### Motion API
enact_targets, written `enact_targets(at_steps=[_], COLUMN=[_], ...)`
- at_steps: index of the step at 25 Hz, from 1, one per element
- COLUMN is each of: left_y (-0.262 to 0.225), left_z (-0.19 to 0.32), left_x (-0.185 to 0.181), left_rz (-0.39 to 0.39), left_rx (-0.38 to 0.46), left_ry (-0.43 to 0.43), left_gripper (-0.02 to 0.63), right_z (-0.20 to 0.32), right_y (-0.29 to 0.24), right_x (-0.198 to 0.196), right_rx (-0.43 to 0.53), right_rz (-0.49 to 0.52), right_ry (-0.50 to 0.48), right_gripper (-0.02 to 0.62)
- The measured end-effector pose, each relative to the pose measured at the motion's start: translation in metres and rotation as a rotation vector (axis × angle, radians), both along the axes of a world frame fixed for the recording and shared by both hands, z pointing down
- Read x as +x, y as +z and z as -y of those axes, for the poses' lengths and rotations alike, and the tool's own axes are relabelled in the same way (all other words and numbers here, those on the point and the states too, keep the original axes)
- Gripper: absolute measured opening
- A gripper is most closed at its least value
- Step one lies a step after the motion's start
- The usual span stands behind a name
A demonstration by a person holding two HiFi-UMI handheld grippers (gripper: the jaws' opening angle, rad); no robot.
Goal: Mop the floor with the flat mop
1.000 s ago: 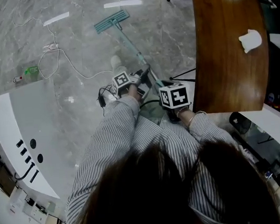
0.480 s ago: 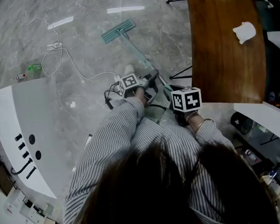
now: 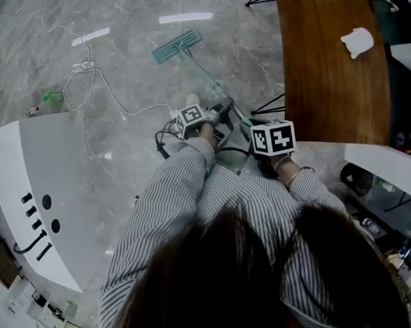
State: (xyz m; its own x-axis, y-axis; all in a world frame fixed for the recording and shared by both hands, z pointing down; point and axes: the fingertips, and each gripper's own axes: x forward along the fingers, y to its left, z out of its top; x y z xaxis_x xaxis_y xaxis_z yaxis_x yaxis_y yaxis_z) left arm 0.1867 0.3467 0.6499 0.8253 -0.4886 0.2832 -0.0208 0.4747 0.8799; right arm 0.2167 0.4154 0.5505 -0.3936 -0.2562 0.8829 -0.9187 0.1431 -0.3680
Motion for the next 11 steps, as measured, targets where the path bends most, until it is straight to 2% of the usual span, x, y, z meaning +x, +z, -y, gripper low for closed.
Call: enact_targets(at_steps=[11], left_y=[0.0013], left_z=[-0.0038], left_x=[0.0011], left_rz=[-0.002], left_rx=[0.005], left_ry=[-0.001], left_gripper=[0.124], right_z=[-0.0043], right_y=[0.0015], right_x=[0.0009], right_rx=[-0.007], right_rz=[-0.013], right_ry=[-0.013], right_gripper=[0.12])
